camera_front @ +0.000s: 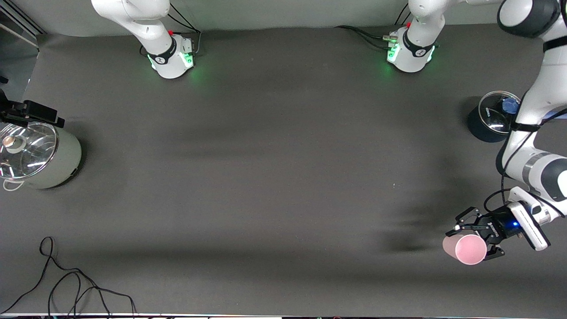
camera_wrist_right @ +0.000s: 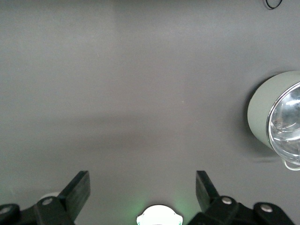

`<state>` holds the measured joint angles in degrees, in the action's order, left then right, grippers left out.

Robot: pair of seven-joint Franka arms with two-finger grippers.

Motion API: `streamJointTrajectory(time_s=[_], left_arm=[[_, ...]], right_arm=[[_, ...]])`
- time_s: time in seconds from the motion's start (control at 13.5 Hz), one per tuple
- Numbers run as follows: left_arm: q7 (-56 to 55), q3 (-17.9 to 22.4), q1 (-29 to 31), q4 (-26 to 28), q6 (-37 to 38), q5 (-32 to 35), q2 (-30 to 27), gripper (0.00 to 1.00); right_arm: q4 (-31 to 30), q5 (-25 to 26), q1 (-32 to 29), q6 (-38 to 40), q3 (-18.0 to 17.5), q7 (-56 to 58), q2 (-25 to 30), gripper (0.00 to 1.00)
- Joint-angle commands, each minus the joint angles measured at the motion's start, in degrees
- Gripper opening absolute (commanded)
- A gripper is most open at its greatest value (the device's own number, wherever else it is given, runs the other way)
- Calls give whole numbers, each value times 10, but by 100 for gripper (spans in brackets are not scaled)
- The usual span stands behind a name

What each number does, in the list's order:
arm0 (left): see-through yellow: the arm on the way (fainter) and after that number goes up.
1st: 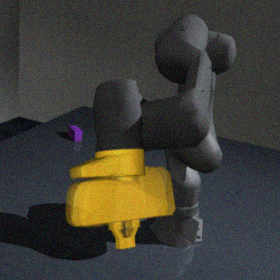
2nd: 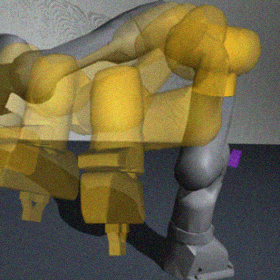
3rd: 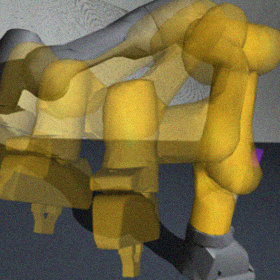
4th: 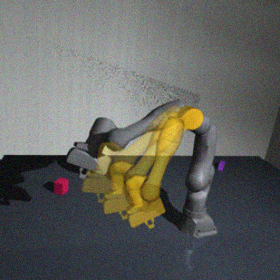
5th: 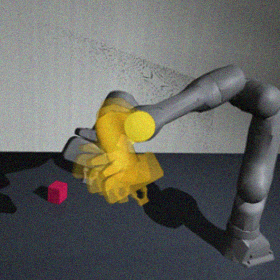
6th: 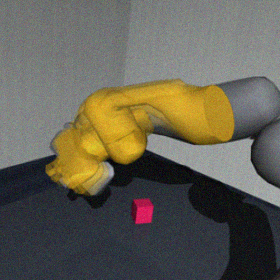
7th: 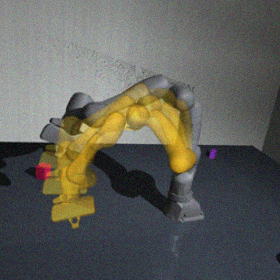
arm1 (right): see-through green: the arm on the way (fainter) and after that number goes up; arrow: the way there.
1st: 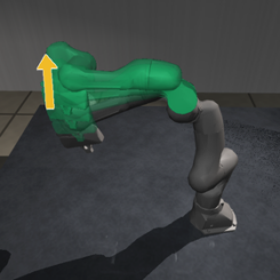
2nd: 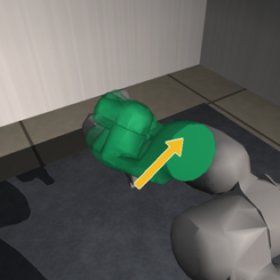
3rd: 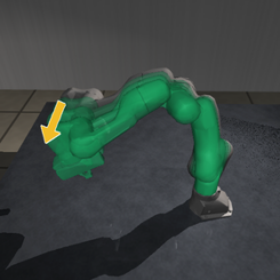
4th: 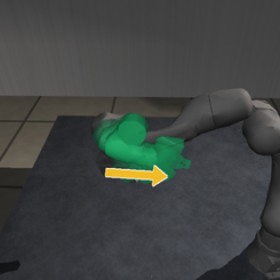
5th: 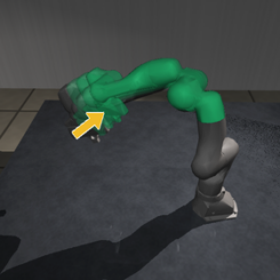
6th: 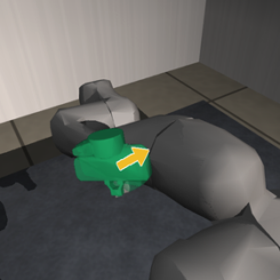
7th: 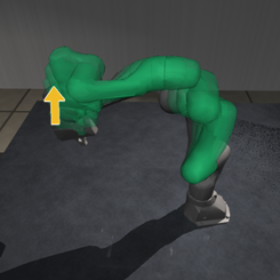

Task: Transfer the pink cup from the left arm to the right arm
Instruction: 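Lift the pink cup and carry it toward the table's middle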

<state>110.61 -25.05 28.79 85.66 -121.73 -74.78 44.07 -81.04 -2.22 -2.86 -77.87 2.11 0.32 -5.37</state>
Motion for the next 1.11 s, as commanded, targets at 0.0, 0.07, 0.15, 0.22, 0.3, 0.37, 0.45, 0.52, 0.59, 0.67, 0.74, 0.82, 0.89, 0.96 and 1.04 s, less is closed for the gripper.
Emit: streamJointTrajectory(time_s=[0.0,0.07,0.15,0.22,0.3,0.37,0.45,0.52,0.59,0.67,0.74,0.82,0.89,0.96,1.04], left_arm=[[-16,-38,3,113,-86,-55,-102,40],[-17,-57,2,141,-124,-80,-129,41],[-17,-81,2,163,-164,-105,-152,41],[-18,-105,3,186,-201,-125,-176,41],[-20,-126,3,202,-233,-146,-194,42],[-28,-153,2,214,-271,-167,-213,42],[-41,-184,0,225,-322,-185,-232,42],[-47,-221,3,236,-367,-195,-245,43],[-50,-257,5,244,-405,-209,-256,44],[-50,-289,5,249,-442,-233,-269,45],[-50,-321,4,254,-473,-248,-277,45],[-50,-354,5,259,-505,-255,-282,45],[-52,-385,4,260,-538,-261,-282,45],[-53,-413,1,260,-570,-267,-282,45],[-53,-435,-2,260,-596,-267,-282,45]], right_arm=[[11,-9,1,6,2,-4,-10,100],[11,-2,1,6,2,-3,-11,100],[11,4,1,6,2,-3,-11,100],[11,4,1,6,2,-3,-15,100],[11,4,1,6,3,-4,-15,100],[11,5,1,6,3,-4,-17,100],[11,5,1,6,3,-7,-16,100],[11,5,1,6,3,-7,-15,100],[11,4,1,6,3,-9,-14,100],[11,4,1,13,3,-8,-14,100],[11,5,1,17,3,0,-15,100],[12,4,1,17,3,3,-15,100],[14,2,1,17,2,3,-13,100],[16,-2,2,17,1,-5,-10,100],[18,-7,3,17,-2,-11,-6,100]])
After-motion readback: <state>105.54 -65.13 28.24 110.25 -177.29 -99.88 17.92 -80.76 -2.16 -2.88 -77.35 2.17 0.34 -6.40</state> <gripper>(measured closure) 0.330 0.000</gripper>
